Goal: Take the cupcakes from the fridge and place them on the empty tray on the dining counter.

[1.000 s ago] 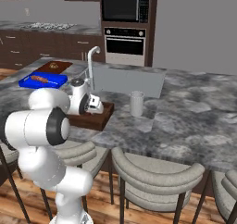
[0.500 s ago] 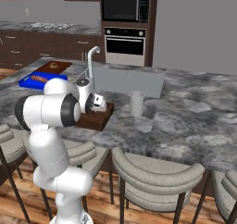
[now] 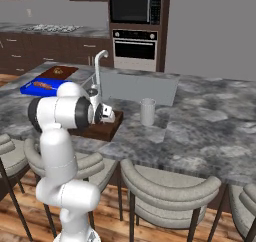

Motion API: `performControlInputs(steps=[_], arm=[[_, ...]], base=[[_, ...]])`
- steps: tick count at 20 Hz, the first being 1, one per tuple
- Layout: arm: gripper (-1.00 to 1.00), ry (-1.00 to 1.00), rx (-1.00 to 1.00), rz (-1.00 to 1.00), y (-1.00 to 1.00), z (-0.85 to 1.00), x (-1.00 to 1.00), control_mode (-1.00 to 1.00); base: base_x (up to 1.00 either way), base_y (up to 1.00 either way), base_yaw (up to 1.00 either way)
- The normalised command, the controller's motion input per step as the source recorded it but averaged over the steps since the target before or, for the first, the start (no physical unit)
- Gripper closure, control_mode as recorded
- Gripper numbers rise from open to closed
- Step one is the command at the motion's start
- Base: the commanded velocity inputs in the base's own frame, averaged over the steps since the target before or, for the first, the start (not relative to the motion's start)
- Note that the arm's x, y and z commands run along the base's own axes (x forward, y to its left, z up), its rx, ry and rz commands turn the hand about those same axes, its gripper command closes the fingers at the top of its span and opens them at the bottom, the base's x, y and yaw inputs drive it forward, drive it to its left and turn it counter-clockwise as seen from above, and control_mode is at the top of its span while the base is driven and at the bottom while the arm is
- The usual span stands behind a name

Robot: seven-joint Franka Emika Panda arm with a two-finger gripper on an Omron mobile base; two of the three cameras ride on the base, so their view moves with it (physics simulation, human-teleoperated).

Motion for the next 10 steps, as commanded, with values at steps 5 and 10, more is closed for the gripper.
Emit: performControlInputs(steps=[5,10], arm=[[1.00,0.00,0.01,0.00,0.03,-0.37,0.15,-1.00],[-1.00,0.00,0.00,0.00,0.05,-0.25,0.13,-1.00]], base=[[0.00,0.00,0.00],[0.00,0.00,0.00]])
